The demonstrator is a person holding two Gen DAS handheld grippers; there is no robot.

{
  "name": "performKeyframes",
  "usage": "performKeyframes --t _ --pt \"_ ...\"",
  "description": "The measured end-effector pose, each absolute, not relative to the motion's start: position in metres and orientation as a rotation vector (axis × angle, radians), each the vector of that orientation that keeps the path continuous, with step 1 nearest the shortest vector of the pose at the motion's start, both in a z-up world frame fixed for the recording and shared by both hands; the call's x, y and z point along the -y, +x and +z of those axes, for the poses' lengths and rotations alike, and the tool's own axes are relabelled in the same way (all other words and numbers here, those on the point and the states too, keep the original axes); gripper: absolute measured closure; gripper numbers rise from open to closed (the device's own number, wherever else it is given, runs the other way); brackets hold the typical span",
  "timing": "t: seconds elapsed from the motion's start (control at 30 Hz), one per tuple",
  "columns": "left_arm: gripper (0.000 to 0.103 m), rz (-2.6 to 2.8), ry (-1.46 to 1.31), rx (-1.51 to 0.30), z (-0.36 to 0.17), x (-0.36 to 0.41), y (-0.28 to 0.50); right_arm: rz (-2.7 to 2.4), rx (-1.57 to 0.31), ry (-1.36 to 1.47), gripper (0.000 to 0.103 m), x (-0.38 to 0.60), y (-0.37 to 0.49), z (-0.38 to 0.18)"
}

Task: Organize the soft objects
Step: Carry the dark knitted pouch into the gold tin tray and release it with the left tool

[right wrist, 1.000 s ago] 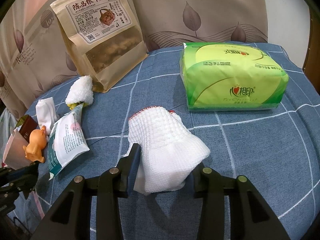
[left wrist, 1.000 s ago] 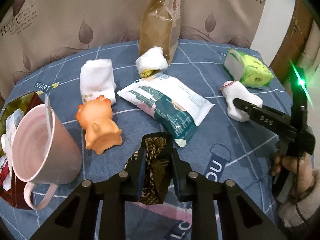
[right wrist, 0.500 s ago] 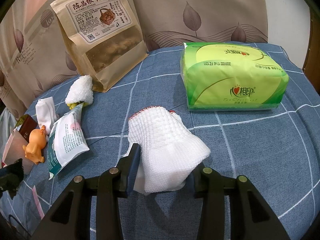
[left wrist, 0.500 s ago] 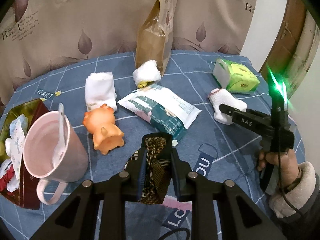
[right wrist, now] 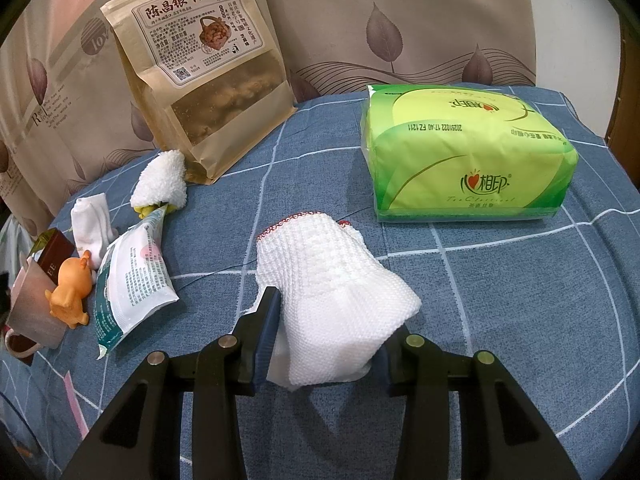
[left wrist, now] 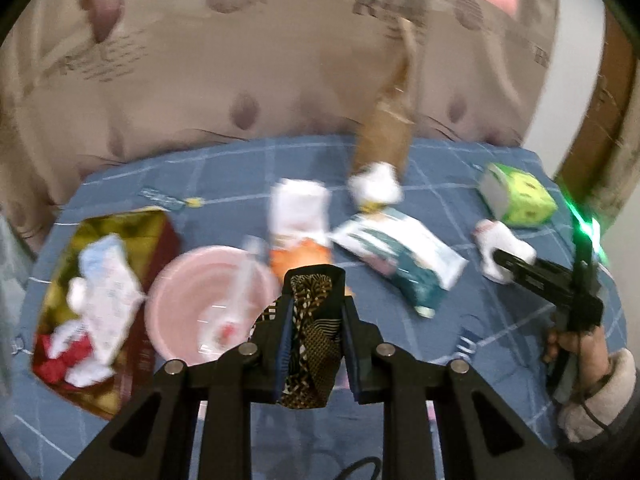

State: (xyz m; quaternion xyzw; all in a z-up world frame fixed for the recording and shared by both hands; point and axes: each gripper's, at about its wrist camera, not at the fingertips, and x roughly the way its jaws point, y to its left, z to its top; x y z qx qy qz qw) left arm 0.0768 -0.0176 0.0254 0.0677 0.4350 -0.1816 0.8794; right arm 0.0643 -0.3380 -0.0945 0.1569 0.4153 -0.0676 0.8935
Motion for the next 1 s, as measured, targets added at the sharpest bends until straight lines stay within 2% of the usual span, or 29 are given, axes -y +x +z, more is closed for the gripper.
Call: performKeyframes --t 0.43,0.67,1.0 --pt "0.08 -0.033 0.098 -0.864 0.048 -0.116 0.139 -0.141 -0.862 0.323 0.064 0.338 0.064 -0.095" --pt "0.08 0.07 0.063 -0.928 0.025 -0.17 0.185 -0.141 -0.863 0.322 0.064 0.338 0.064 -0.095" --pt "0.08 0.093 0.05 -0.982 -0.007 -0.191 0.229 -0.141 -0.865 0.32 0.063 0.338 0.064 -0.095"
